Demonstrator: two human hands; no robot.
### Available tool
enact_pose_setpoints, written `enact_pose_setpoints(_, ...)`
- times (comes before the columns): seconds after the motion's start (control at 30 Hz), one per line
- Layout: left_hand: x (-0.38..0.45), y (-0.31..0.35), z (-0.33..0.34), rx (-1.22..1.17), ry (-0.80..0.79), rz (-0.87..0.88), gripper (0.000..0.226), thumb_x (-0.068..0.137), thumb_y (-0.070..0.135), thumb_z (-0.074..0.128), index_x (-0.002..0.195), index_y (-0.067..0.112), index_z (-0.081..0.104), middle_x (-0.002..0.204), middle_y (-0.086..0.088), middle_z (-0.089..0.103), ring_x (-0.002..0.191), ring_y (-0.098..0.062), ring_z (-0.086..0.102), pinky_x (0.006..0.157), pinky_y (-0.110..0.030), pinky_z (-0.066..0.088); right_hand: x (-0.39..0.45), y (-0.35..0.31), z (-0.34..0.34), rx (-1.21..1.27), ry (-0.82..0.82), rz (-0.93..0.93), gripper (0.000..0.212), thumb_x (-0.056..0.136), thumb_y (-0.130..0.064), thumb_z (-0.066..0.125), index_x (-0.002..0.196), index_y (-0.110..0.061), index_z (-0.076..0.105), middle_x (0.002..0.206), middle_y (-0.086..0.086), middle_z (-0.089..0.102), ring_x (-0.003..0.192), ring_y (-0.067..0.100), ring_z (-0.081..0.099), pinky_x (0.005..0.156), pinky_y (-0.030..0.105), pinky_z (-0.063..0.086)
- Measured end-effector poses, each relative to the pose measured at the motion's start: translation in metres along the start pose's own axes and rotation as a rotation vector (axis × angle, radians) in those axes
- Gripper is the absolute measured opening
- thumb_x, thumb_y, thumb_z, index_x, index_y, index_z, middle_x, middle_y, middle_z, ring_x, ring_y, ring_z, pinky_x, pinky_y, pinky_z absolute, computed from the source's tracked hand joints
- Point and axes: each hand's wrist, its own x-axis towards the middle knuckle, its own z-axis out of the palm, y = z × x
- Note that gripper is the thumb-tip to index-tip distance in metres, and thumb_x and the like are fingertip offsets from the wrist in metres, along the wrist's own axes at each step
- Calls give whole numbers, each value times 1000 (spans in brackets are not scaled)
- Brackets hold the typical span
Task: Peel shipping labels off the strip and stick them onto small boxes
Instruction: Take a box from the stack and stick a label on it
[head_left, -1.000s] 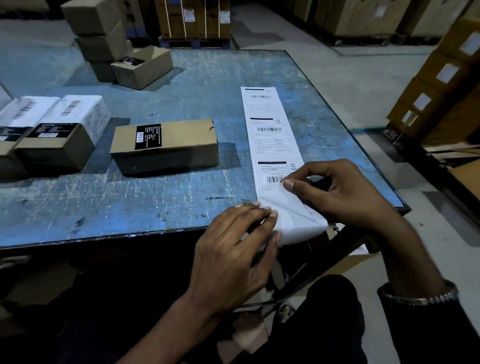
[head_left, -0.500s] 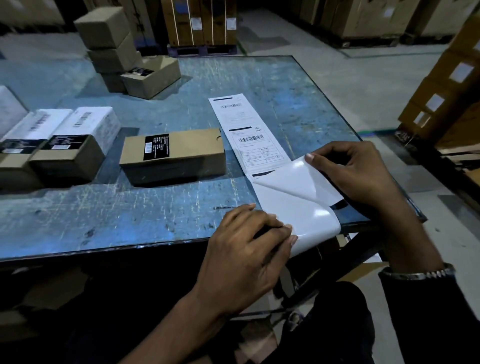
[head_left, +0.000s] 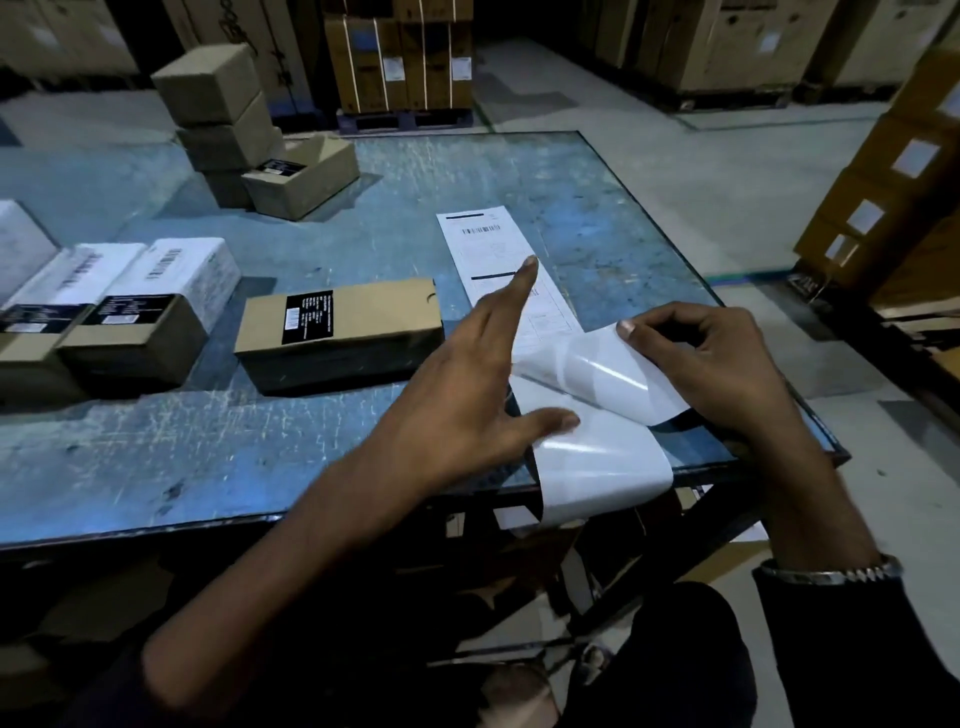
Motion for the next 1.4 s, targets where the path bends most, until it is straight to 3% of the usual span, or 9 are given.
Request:
enact_pose_setpoints(0.13,23,-13,-3,27,-382,-84,153,73,72,84,156,37,-41,178,10,2,159,-15,29,117,-22,30,1,1,-3,60,-14,35,12,96,-23,81,89,-14,82,80,-8,79,70,0,66,66,18,50)
enact_pose_setpoints(0.27,22,-22,3,-5,-412,-123,156,66,84,79,145,45,-50,176,19,6,163,-11,14,132,-38,22,4,6,-6,93,42,84,10,96,-21,80,87,-15,82,82,6,78,67,7,61,66,28,47)
enact_pose_setpoints(0.43,22,-22,5,-23,-413,-124,157,62,90,76,136,49,-57,176,18,7,164,-13,8,133,-44,18,12,10,-8,139,189,174,14,94,-17,79,82,-11,77,67,-6,66,57,2,51,62,25,41)
enact_pose_setpoints(0.67,22,-20,5,21,-425,-165,158,61,93,74,139,46,-55,177,18,1,164,-12,-3,135,-40,8,16,11,-12,242,436,276,14,95,-26,73,94,-12,75,71,-4,63,58,5,53,62,26,41)
enact_pose_setpoints(0.83,21,-21,7,76,-440,-178,158,59,98,69,156,38,-39,169,26,-22,163,-10,-10,127,-29,-5,18,12,-15,400,475,323,13,105,-29,65,111,-19,68,84,-5,68,71,11,63,56,22,47)
enact_pose_setpoints(0.97,20,-21,7,96,-436,-192,156,58,100,68,160,39,-33,170,26,-26,163,-12,-10,127,-30,-5,21,14,-19,485,516,336,10,109,-27,61,115,-20,65,85,-6,67,68,4,62,56,16,51)
enact_pose_setpoints(1.17,19,-21,6,85,-428,-210,156,53,102,68,163,42,-24,166,33,-29,163,-11,-8,130,-34,3,27,24,-22,591,563,313,15,109,-25,59,120,-17,65,96,-1,69,88,14,66,82,30,56)
enact_pose_setpoints(1.3,18,-19,7,102,-423,-194,152,55,102,67,164,43,-22,168,33,-25,164,-10,-5,131,-35,7,24,24,-27,719,597,307,22,112,-26,54,128,-11,61,104,2,73,80,8,73,65,22,58)
enact_pose_setpoints(1.4,22,-14,7,152,-444,-192,150,57,101,63,166,41,-19,168,31,-26,164,-13,-6,128,-33,2,24,23,-28,800,574,282,39,109,-28,57,138,-2,60,130,17,73,113,28,75,81,35,64)
